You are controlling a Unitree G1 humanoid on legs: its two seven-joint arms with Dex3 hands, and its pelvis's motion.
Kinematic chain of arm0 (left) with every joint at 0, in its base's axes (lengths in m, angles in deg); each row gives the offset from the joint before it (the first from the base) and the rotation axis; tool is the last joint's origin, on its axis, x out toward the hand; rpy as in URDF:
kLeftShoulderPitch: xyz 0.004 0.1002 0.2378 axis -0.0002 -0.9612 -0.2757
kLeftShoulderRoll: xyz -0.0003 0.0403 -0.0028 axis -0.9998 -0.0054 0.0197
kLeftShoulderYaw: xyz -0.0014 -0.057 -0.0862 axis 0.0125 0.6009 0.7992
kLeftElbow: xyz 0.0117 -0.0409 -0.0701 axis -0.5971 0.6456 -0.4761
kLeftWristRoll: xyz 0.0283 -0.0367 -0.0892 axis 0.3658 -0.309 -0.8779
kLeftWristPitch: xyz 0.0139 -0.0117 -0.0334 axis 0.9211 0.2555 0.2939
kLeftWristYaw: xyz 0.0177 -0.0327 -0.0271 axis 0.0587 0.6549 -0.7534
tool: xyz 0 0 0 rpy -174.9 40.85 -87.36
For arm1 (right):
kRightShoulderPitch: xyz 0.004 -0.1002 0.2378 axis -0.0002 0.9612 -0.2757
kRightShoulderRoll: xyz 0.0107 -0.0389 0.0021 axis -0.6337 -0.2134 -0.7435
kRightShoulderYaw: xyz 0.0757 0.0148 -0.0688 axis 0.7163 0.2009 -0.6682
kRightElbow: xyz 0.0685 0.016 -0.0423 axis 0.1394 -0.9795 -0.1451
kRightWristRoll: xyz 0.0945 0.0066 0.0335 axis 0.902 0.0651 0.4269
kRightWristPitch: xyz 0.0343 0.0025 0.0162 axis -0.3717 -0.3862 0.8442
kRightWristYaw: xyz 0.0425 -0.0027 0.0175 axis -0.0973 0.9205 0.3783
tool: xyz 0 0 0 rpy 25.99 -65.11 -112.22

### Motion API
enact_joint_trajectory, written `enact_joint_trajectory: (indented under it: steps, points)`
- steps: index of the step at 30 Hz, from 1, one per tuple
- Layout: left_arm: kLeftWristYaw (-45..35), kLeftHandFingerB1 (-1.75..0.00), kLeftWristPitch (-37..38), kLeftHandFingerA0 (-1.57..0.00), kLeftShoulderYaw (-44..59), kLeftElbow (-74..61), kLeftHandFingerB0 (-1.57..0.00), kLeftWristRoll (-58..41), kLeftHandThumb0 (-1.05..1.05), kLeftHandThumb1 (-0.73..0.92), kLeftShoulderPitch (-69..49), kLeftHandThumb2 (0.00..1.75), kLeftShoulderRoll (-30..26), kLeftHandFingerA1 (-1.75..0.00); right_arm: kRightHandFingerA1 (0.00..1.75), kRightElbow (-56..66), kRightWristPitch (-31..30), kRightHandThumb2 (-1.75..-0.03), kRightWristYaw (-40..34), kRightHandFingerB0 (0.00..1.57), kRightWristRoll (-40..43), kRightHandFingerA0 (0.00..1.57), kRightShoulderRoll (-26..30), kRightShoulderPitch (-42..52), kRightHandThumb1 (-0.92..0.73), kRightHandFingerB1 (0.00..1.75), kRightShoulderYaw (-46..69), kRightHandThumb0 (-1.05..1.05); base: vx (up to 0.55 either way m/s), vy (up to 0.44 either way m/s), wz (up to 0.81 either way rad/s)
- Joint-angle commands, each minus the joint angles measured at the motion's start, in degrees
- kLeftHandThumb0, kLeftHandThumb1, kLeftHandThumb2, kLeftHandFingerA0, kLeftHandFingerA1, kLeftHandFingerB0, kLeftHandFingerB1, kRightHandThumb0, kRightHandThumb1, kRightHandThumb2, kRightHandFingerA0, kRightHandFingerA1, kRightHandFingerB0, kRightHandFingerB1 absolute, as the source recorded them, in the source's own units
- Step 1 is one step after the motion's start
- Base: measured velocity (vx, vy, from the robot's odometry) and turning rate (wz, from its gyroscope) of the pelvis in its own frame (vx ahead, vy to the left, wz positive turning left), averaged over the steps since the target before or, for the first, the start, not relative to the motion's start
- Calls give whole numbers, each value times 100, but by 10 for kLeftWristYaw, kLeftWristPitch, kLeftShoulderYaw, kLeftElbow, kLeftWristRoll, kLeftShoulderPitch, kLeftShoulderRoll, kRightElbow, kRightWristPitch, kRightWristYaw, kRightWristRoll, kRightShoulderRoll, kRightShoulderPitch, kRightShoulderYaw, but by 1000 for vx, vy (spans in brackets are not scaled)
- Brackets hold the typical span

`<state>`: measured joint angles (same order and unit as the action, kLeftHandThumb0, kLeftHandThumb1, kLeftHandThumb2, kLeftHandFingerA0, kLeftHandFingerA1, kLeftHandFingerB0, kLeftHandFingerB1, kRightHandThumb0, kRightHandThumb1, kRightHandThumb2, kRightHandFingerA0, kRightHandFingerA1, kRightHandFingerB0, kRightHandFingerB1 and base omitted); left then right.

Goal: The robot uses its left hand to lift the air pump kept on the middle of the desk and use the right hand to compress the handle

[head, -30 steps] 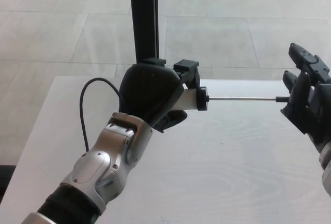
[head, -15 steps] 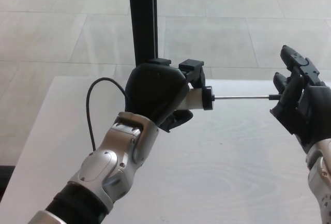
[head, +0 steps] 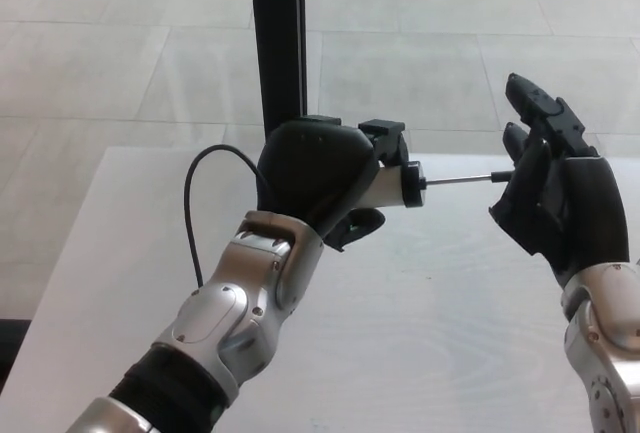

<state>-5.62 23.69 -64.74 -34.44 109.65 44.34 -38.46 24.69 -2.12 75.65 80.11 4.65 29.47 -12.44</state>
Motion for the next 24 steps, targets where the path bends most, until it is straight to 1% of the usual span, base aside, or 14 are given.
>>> enact_joint_trajectory:
  steps: [1,3,4,7,8,11,12,13,14,16,19,20,22,24]
  points:
    - [15,-152,-17,-81,3,17,-71,-7,-21,69,11,71,16,-175,33,12,36,-122,-1,10,-16,1,6,-4,-76,31,-8,-88,0,0,0]
    - [11,-127,-28,-86,3,23,-81,-3,-23,70,19,64,21,-169,32,14,31,-85,-1,9,-20,4,7,-8,-92,28,-11,-97,0,0,0]
    - [14,-88,-27,-90,3,30,-90,-5,-23,65,22,65,25,-162,31,18,32,-89,-2,7,-29,5,11,-8,-91,27,-16,-97,0,0,0]
    - [-12,-82,-58,-90,-2,41,-80,-2,-32,74,33,65,36,-144,30,21,36,-88,-3,9,-43,2,18,-7,-92,27,-25,-95,0,0,0]
    - [-6,-80,-62,-90,32,35,-78,-47,-35,77,22,64,61,-132,28,19,40,-126,-4,6,-43,2,18,-8,-84,26,-26,-91,0,0,0]
    - [-8,-89,-47,-92,46,32,-80,-68,-40,84,16,66,72,-131,31,19,41,-86,-3,11,-46,2,20,-5,-92,28,-30,-95,0,0,0]
    - [-41,-84,-58,-101,21,28,-75,-39,-38,67,27,109,56,-117,32,17,44,-86,-3,12,-45,2,20,-5,-92,29,-30,-95,0,0,0]
    - [-36,-94,-44,-88,-11,41,-76,3,-37,77,45,63,33,-151,32,17,47,-85,-2,10,-46,3,21,-7,-92,29,-30,-93,0,0,0]
    - [-13,-85,-38,-82,-8,44,-76,-1,-41,78,43,66,36,-139,34,16,49,-121,-5,10,-46,5,19,-7,-81,32,-29,-89,0,0,0]
    - [-14,-77,-30,-81,15,34,-73,-48,-39,78,33,64,49,-127,33,16,50,-85,-6,11,-48,3,18,-7,-92,30,-28,-95,0,0,0]
    - [-22,-102,-42,-84,-22,39,-73,1,-38,72,49,61,29,-153,39,12,60,-120,-7,9,-49,5,17,-8,-80,35,-27,-87,0,0,0]
    - [-25,-93,-45,-83,-26,39,-73,1,-36,68,51,61,27,-148,37,12,59,-86,-9,12,-56,4,18,-8,-92,33,-30,-91,0,0,0]
    - [-55,-122,-62,-81,-36,47,-71,-1,-32,61,68,61,28,-162,43,13,62,-118,-10,9,-58,5,18,-8,-77,38,-31,-90,0,0,0]
    - [-52,-116,-65,-84,-47,54,-71,5,-32,58,77,61,26,-161,40,7,74,-81,-8,14,-60,7,18,-9,-88,35,-31,-101,0,0,0]
